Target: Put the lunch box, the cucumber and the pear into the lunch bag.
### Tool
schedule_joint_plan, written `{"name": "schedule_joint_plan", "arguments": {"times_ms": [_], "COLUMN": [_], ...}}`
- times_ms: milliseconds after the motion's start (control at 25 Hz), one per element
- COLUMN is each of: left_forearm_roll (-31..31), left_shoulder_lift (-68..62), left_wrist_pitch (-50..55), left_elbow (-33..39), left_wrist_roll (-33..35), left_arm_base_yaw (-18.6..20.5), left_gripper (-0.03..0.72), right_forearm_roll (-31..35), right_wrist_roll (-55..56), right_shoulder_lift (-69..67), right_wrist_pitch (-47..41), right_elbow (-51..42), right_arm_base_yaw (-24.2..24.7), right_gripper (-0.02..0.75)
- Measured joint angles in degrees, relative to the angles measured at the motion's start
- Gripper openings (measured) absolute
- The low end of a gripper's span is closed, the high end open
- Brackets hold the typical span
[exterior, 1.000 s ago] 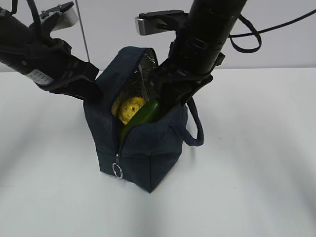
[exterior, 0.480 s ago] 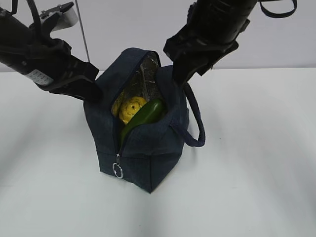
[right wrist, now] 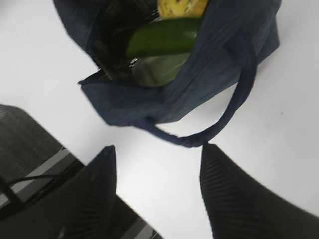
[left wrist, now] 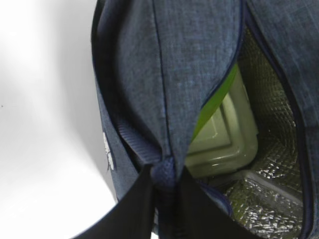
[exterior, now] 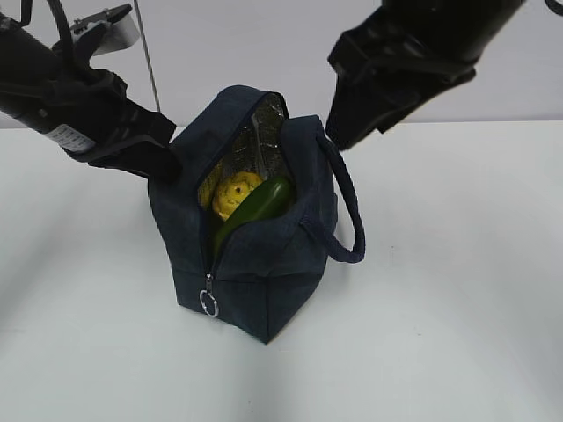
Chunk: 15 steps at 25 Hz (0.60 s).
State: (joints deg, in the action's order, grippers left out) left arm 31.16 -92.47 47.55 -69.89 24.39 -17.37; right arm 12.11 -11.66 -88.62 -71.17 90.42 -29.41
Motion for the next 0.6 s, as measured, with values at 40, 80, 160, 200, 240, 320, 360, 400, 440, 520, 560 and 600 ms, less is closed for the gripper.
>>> {"name": "schedule_joint_plan", "arguments": {"times_ms": [40, 80, 160, 200, 240, 320, 360, 400, 440, 520, 560, 600], "left_forearm_roll": [0.0, 0.0, 0.0, 0.0, 0.0, 0.0, 0.0, 0.0, 0.0, 0.0, 0.0, 0.0], "left_shoulder_lift": [0.0, 0.0, 0.0, 0.0, 0.0, 0.0, 0.0, 0.0, 0.0, 0.0, 0.0, 0.0], "left_wrist_pitch": [0.0, 0.0, 0.0, 0.0, 0.0, 0.0, -0.05, -0.05, -0.05, -0.05, -0.05, -0.1], "left_elbow": [0.0, 0.0, 0.0, 0.0, 0.0, 0.0, 0.0, 0.0, 0.0, 0.0, 0.0, 0.0], "left_wrist_roll": [0.0, 0.0, 0.0, 0.0, 0.0, 0.07, 0.13, 0.13, 0.13, 0.15, 0.15, 0.15], "left_arm_base_yaw": [0.0, 0.0, 0.0, 0.0, 0.0, 0.0, 0.0, 0.0, 0.0, 0.0, 0.0, 0.0], "left_gripper": [0.021, 0.021, 0.021, 0.021, 0.021, 0.021, 0.02, 0.02, 0.02, 0.02, 0.02, 0.02], "right_forearm_roll": [1.18, 3.34, 6.36, 7.52, 9.86, 15.25, 18.82, 22.22, 26.72, 36.05, 38.85, 47.93], "right_wrist_roll": [-0.62, -1.79, -3.96, -5.31, -7.4, -13.29, -17.35, -22.19, -26.61, -37.69, -42.09, -51.12], "right_shoulder_lift": [1.42, 3.66, 7.06, 8.17, 9.78, 12.9, 13.83, 14.69, 15.25, 15.51, 15.51, 15.51], "right_wrist_pitch": [0.0, 1.49, 5.76, 7.7, 11.6, 19.06, 22.55, 25.1, 27.59, 30.67, 31.29, 32.6], "right_elbow": [-2.19, -6.88, -13.44, -15.98, -20.51, -28.23, -31.9, -34.78, -37.95, -43.19, -44.52, -48.32], "right_arm_base_yaw": [0.0, 0.0, 0.0, 0.0, 0.0, 0.0, 0.0, 0.0, 0.0, 0.0, 0.0, 0.0], "right_gripper": [0.417, 0.407, 0.391, 0.387, 0.381, 0.375, 0.375, 0.372, 0.371, 0.371, 0.37, 0.358]}}
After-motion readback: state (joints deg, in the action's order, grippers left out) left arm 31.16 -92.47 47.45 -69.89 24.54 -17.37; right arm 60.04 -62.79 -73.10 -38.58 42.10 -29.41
